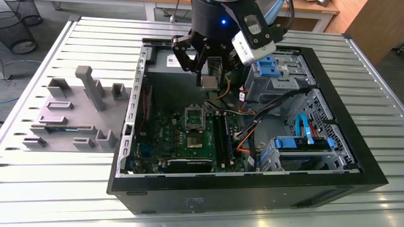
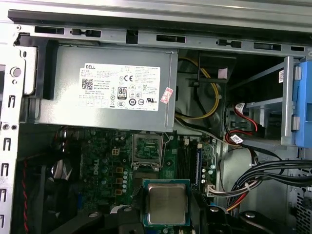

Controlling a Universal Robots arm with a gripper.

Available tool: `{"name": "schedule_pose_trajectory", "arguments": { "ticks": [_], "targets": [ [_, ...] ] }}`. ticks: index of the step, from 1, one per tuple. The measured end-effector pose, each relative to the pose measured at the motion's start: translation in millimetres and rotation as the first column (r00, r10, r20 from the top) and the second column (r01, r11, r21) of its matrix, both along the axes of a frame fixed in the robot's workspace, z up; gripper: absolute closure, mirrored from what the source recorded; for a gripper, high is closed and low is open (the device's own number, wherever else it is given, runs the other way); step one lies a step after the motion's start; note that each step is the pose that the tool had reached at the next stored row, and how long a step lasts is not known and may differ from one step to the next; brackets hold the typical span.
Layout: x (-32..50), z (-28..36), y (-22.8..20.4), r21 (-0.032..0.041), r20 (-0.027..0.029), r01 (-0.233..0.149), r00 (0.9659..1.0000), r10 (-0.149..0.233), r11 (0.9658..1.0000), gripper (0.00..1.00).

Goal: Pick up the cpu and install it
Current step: 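Pick up the cpu and move it towards the insertion slot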

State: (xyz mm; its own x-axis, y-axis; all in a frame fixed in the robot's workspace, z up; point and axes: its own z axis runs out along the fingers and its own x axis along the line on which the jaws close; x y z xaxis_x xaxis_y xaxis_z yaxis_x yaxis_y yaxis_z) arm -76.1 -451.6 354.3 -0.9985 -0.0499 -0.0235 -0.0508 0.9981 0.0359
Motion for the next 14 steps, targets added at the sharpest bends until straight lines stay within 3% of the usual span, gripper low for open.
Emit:
{"name": "schedule_pose_trajectory", "arguments": {
  "ticks": [8, 14],
  "targets": [
    [-0.3, -0.2, -0.3, -0.0001, 0.0003, 0.000, 1.0000, 0.000, 1.0000, 0.53],
    [-2.9, -7.1, -1.9, -0.0001, 0.0005, 0.001, 1.0000, -0.001, 1.0000, 0.53]
  ]
}}
